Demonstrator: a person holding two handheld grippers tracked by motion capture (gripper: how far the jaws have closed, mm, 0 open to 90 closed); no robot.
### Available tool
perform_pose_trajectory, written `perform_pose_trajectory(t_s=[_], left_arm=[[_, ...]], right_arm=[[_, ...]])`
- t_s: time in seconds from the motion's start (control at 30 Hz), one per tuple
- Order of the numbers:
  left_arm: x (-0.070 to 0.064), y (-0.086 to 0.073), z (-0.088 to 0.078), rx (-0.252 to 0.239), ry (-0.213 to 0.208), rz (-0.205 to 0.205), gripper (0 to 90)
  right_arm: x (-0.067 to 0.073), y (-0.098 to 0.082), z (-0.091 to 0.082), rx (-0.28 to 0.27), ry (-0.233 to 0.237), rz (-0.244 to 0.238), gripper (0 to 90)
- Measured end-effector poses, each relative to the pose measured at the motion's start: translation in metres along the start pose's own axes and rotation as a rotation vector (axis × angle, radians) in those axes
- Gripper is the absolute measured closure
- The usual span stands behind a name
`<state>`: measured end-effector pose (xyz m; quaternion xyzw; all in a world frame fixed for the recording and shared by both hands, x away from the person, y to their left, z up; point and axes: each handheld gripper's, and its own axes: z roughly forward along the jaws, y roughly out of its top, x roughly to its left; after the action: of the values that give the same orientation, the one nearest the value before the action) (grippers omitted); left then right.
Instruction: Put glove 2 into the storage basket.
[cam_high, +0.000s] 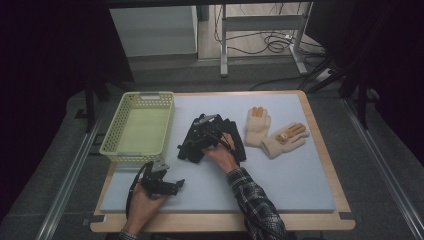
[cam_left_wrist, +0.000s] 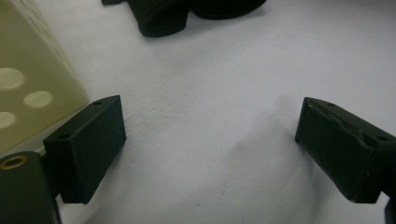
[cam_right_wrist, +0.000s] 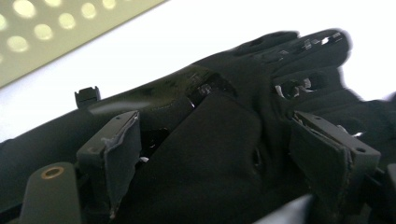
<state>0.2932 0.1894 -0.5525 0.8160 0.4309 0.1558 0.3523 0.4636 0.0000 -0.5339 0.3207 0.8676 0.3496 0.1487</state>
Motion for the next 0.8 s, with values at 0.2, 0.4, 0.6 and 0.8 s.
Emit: perform_pose_trajectory(t_s=[0.2,0.4,0.6,0.8], left_arm=[[0.0,0.0,0.0,-0.001,0.002,0.002,8.8],[0.0,0.0,0.0,-0.002,0.001,0.0,8.8],[0.0,0.0,0.0,-0.001,0.001,0.001,8.8],[0.0,0.0,0.0,-0.001,0.001,0.002,8.8]], right_arm=[[-0.002,0.002,-0.005,0.042,0.042,0.012,70.4],[0.001,0.0,-0.011,0.04,0.05,-0.011,77.5],[0.0,0.002,-0.039,-0.011,0.081,-0.022,77.5],[0.001,0.0,-0.079,-0.05,0.12,-0.053,77.2]])
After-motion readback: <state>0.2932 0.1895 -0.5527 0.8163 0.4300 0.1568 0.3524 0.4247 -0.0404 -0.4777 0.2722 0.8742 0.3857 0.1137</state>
